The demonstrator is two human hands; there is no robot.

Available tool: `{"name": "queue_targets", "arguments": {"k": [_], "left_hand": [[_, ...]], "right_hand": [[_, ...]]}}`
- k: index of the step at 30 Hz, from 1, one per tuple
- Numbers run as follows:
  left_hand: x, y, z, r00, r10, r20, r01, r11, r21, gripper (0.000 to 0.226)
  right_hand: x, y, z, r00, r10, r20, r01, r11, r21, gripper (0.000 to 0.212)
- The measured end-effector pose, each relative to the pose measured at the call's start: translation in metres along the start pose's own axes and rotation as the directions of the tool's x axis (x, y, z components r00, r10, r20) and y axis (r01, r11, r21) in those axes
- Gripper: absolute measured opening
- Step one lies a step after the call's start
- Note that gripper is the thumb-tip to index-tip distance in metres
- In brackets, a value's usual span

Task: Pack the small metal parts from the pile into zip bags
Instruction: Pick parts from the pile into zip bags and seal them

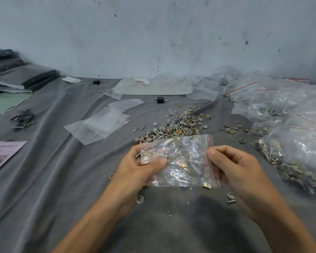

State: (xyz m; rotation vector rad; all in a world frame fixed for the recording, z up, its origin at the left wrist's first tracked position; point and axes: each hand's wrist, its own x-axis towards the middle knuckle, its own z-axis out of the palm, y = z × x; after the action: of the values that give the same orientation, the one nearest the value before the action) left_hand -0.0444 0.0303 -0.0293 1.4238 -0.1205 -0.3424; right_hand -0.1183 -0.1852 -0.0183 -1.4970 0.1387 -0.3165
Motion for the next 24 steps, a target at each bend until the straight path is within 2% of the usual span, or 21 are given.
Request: {"name": "queue_targets", "arguments": {"k": [3, 8, 9, 12, 15, 17, 20, 22, 24], "left_hand": [[0.001, 0.002, 0.001, 1.0, -0.009, -0.005, 0.009, 0.999, -0.032, 0.064], [0.002, 0.006, 0.002, 1.0, 0.017, -0.019, -0.019, 0.996, -0.087, 0.042], [0.001, 0.006, 0.001, 0.999, 0.028, -0.024, -0.03, 0.996, -0.081, 0.038], [0.001, 0.007, 0.001, 0.996, 0.067, -0.05, -0.07, 0.996, -0.056, 0.03], [0.001, 0.007, 0.0, 0.997, 0.057, -0.051, -0.059, 0.997, -0.048, 0.027], [-0.001, 0.007, 0.0, 0.999, 0.027, -0.027, -0.029, 0.998, -0.062, 0.027], [-0.003, 0.008, -0.001, 1.0, -0.005, -0.001, 0.005, 0.999, -0.051, 0.035], [-0.002, 0.01, -0.004, 1.0, -0.028, 0.013, 0.029, 0.997, -0.066, 0.039], [-0.003, 0.011, -0.007, 0.997, -0.055, 0.047, 0.056, 0.998, -0.009, 0.024]], "right_hand": [[-0.002, -0.003, 0.002, 1.0, -0.014, -0.005, 0.014, 0.998, 0.063, 0.023], [-0.004, -0.008, 0.003, 0.999, -0.048, -0.005, 0.048, 0.979, 0.196, 0.007], [-0.004, -0.008, 0.003, 0.997, -0.075, -0.007, 0.075, 0.983, 0.166, 0.009], [-0.005, -0.005, 0.0, 0.993, -0.12, 0.013, 0.121, 0.992, -0.039, 0.038], [-0.007, -0.004, -0.001, 0.978, -0.177, 0.108, 0.201, 0.938, -0.283, 0.051], [-0.01, -0.005, -0.001, 0.957, -0.217, 0.194, 0.276, 0.888, -0.368, 0.043], [-0.01, -0.011, -0.004, 0.95, -0.244, 0.195, 0.296, 0.9, -0.32, 0.011], [-0.009, -0.016, -0.008, 0.958, -0.242, 0.152, 0.276, 0.922, -0.272, 0.011], [-0.008, -0.018, -0.013, 0.963, -0.23, 0.141, 0.261, 0.93, -0.26, 0.015]]}}
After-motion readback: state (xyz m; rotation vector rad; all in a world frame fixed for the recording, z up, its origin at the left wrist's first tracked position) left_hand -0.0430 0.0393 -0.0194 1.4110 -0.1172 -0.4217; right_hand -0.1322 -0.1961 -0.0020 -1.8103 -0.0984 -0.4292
